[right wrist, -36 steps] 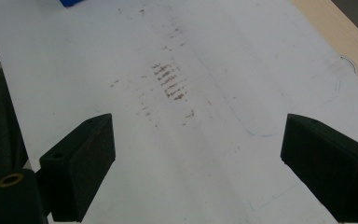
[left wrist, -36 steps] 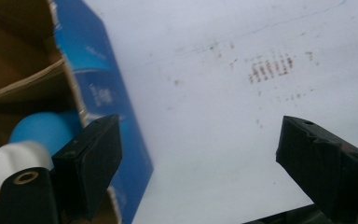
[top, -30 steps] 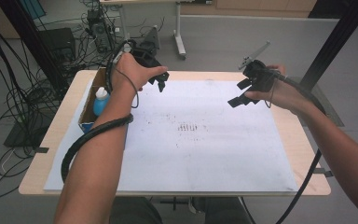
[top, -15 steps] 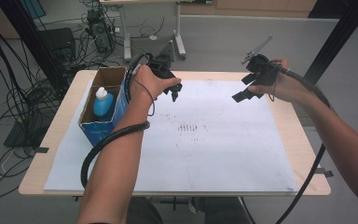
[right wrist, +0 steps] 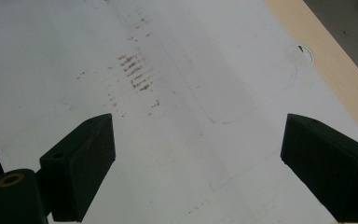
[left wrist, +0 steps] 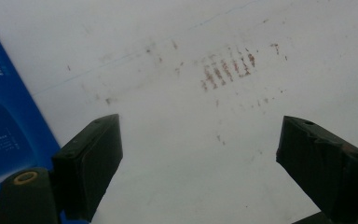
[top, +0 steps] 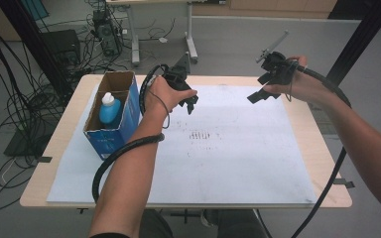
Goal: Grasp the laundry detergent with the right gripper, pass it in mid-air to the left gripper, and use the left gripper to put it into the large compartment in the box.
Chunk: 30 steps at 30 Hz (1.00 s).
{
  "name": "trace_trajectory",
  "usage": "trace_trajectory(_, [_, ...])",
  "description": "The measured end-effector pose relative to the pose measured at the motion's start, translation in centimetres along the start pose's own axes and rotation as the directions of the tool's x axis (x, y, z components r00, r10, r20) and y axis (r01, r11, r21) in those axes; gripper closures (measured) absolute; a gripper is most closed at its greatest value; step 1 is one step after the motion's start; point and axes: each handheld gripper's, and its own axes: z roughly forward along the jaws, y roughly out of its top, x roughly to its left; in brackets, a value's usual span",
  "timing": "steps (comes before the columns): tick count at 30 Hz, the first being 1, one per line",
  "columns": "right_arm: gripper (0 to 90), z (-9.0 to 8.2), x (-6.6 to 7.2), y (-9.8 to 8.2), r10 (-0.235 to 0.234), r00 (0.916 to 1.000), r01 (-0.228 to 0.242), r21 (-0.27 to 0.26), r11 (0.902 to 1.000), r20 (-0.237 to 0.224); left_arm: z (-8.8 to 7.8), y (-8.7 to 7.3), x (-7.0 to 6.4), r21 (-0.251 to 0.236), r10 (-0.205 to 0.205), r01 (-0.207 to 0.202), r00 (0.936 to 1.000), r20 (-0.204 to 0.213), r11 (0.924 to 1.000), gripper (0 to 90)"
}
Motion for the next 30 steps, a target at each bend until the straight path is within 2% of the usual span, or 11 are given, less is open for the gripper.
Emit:
trace_trajectory(14, [10.1, -0.4, 0.0, 0.4, -0.007, 1.0, 0.007, 0.004, 1.0, 0.006, 0.0, -0.1, -0.1, -0.002, -0.002, 0.002, 1.0, 0.009, 1.0, 14.4])
trace_trajectory(30, [10.1, -0.5, -0.4, 0.1, -0.001, 1.0, 0.001, 0.006, 1.0, 0.009, 1.1, -0.2, 0.0, 0.002, -0.003, 0.003, 0.9998, 0.017, 1.0, 14.4])
